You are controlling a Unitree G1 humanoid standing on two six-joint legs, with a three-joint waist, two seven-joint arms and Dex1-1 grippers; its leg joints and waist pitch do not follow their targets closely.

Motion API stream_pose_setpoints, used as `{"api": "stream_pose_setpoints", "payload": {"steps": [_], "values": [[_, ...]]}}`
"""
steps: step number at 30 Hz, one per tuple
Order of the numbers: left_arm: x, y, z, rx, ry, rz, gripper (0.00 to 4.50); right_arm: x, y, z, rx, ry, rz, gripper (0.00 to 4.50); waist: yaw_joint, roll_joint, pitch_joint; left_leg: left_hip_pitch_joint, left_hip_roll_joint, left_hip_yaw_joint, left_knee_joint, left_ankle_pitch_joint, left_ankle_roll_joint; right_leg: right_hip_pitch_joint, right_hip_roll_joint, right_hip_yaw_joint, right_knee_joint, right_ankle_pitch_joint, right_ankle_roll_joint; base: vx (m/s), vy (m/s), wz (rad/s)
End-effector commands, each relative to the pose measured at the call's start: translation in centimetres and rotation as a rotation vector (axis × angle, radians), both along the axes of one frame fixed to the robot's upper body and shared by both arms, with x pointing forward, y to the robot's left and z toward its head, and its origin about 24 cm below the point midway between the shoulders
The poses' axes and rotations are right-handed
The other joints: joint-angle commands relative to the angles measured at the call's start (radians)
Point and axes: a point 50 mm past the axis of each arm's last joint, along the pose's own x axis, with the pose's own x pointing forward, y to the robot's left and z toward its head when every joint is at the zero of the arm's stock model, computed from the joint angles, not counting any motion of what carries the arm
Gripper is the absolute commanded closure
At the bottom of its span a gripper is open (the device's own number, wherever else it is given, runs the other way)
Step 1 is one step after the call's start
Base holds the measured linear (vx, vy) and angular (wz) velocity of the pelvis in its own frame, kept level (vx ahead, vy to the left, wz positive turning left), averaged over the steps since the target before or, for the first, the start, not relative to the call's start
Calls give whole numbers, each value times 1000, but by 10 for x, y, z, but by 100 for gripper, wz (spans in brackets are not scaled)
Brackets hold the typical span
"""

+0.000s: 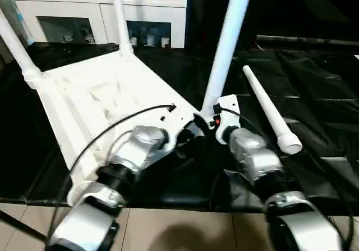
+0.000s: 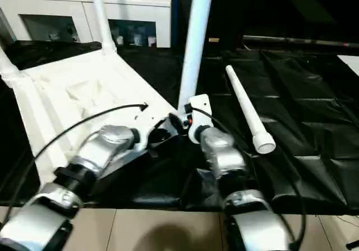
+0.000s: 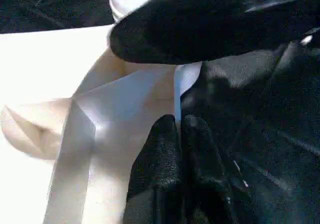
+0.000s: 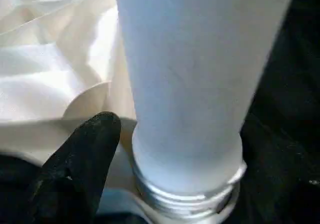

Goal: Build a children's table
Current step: Rotate leg to tighten

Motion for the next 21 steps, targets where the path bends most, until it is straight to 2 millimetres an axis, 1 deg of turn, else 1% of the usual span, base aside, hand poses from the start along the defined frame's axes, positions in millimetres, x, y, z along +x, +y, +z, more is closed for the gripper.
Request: {"api": "stream_pose_setpoints", "payload": {"steps": [1,2,3,4,5,6,7,8,10,11,12,13,14,15,17,19,20,21], "values": [[-3,1,7,-3,-52,-81,450,-9,5,-2,-23,6,170,74,11,2,-69,1,1,3,-51,-157,57,58,-57,43,-78,-42,-236,0,0,0],[-6,4,6,1,-53,-127,450,-13,-1,0,-45,-5,238,74,15,1,-71,-1,3,4,-48,-138,72,61,-55,44,-71,21,-247,0,0,0],[-10,7,5,0,-41,-177,450,-17,-8,2,-74,-16,303,74,20,2,-71,0,4,3,-48,-129,83,61,-55,42,-69,49,-251,0,0,0],[-12,8,4,1,-33,-191,450,-19,-11,3,-78,-18,329,74,20,-2,-70,-2,3,5,-48,-132,88,61,-54,43,-68,53,-253,0,0,0],[-14,10,4,1,-32,-218,450,-22,-14,4,-76,-15,365,74,25,1,-71,3,6,6,-47,-138,91,57,-56,44,-67,50,-257,0,0,0],[-20,12,5,-10,-31,-286,450,-28,-21,7,-85,-16,422,74,29,-1,-69,3,5,5,-49,-144,89,60,-55,43,-70,34,-256,0,0,0],[-22,12,5,-14,-30,-309,450,-30,-23,7,-89,-16,439,74,29,-1,-69,3,5,5,-49,-144,89,60,-55,43,-70,34,-256,0,0,0],[-26,15,5,-19,-9,-344,450,-34,-30,10,-94,-12,467,74,32,1,-67,6,10,6,-51,-164,83,57,-56,44,-71,9,-253,0,0,0],[-30,19,6,-22,5,-379,450,-37,-37,12,-98,-14,487,74,36,1,-66,7,11,7,-53,-175,77,54,-55,44,-72,-14,-250,0,0,0],[-32,21,6,-22,12,-393,450,-38,-40,14,-99,-17,503,74,38,2,-65,9,10,9,-53,-185,71,50,-55,45,-74,-37,-248,0,0,0],[-33,22,7,-22,15,-399,450,-39,-42,14,-100,-17,510,74,43,3,-65,11,12,9,-54,-194,64,49,-56,46,-76,-57,-244,0,0,0],[-35,23,7,-25,24,-415,450,-41,-43,15,-101,-18,521,74,43,3,-65,11,12,9,-54,-194,64,49,-56,46,-76,-57,-244,0,0,0],[-36,23,7,-27,29,-428,450,-41,-44,16,-101,-19,529,74,48,3,-64,12,12,9,-55,-201,54,47,-56,47,-77,-74,-238,0,0,0],[-38,23,8,-28,31,-448,450,-43,-44,17,-100,-17,545,74,49,2,-64,13,11,10,-55,-199,51,46,-54,47,-77,-71,-236,0,0,0],[-41,23,9,-36,40,-474,450,-46,-43,18,-97,-14,572,74,50,2,-65,10,10,9,-55,-190,50,48,-55,47,-75,-62,-233,0,0,0],[-42,22,10,-40,42,-491,450,-48,-42,17,-101,-7,591,74,52,-1,-66,8,10,9,-54,-174,53,50,-55,47,-73,-42,-230,0,0,0],[-43,22,10,-40,41,-493,450,-48,-41,17,-102,-3,595,74,52,0,-67,7,10,8,-54,-167,53,50,-55,46,-72,-37,-230,0,0,0],[-43,21,10,-36,37,-492,450,-49,-41,16,-105,3,600,74,51,-2,-67,7,9,8,-53,-165,54,50,-55,46,-71,-33,-232,0,0,0]]}}
